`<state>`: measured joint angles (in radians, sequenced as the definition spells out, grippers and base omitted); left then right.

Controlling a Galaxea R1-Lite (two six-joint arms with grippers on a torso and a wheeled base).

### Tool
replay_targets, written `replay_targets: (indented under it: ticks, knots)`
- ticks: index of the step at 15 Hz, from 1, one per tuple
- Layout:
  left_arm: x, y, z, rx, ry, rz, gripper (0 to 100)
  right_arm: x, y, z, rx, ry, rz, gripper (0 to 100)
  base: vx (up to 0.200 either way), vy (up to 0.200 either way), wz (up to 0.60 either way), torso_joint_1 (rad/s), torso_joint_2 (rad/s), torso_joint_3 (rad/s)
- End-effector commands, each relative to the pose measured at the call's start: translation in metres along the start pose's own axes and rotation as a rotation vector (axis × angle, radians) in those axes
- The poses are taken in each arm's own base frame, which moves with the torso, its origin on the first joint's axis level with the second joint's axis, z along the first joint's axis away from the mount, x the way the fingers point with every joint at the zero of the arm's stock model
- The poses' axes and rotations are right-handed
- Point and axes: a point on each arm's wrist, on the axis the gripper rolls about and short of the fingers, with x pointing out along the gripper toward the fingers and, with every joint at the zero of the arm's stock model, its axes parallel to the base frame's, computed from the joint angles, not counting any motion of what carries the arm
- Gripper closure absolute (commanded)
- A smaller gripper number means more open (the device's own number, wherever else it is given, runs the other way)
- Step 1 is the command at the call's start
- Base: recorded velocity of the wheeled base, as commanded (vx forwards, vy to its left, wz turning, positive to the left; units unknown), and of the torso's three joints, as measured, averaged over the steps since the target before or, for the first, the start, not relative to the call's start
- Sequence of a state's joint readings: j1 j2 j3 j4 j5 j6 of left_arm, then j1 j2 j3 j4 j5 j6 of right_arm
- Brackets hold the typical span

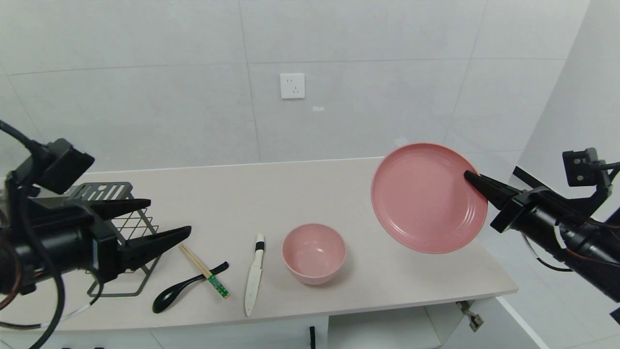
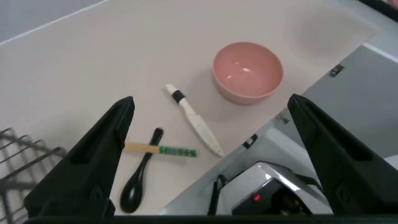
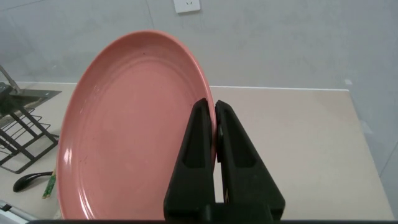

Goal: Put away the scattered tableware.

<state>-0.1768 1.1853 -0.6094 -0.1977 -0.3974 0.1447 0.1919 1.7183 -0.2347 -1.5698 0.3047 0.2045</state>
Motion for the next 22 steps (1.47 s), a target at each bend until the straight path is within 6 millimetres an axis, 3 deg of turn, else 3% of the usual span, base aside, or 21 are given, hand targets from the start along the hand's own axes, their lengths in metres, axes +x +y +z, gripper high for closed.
replay_targets:
  ticks: [1, 5, 12, 15, 17, 19, 22]
  knots:
    - [0.066, -0.003, -0.005, -0.114, 0.080, -0.095, 0, -0.001, 0.000, 0.000, 0.006, 0.004, 0.009, 100, 0.000, 0.000, 0.00, 0.000, 0.00, 0.000]
    - [0.126, 0.004, -0.007, -0.228, 0.172, -0.081, 0, -0.002, 0.001, -0.001, 0.005, 0.006, 0.012, 100, 0.000, 0.000, 0.00, 0.000, 0.00, 0.000]
    - [0.162, -0.009, -0.034, -0.210, 0.281, -0.081, 0, -0.001, 0.001, -0.001, 0.004, 0.007, 0.011, 100, 0.000, 0.000, 0.00, 0.000, 0.00, 0.000]
    - [0.195, -0.010, -0.055, -0.204, 0.307, -0.077, 0, -0.001, 0.001, -0.001, 0.001, 0.007, 0.011, 100, 0.000, 0.000, 0.00, 0.000, 0.00, 0.000]
    - [0.234, -0.007, -0.075, -0.197, 0.289, -0.082, 0, -0.002, 0.001, -0.002, 0.001, 0.010, 0.011, 100, 0.000, 0.000, 0.00, 0.000, 0.00, 0.000]
    - [0.255, -0.008, -0.086, -0.194, 0.273, -0.092, 0, -0.002, 0.000, -0.002, 0.002, 0.014, 0.009, 100, 0.000, 0.000, 0.00, 0.000, 0.00, 0.000]
    - [0.260, -0.007, -0.092, -0.199, 0.285, -0.090, 0, -0.002, 0.000, -0.004, 0.004, 0.021, 0.007, 100, 0.000, 0.000, 0.00, 0.000, 0.00, 0.000]
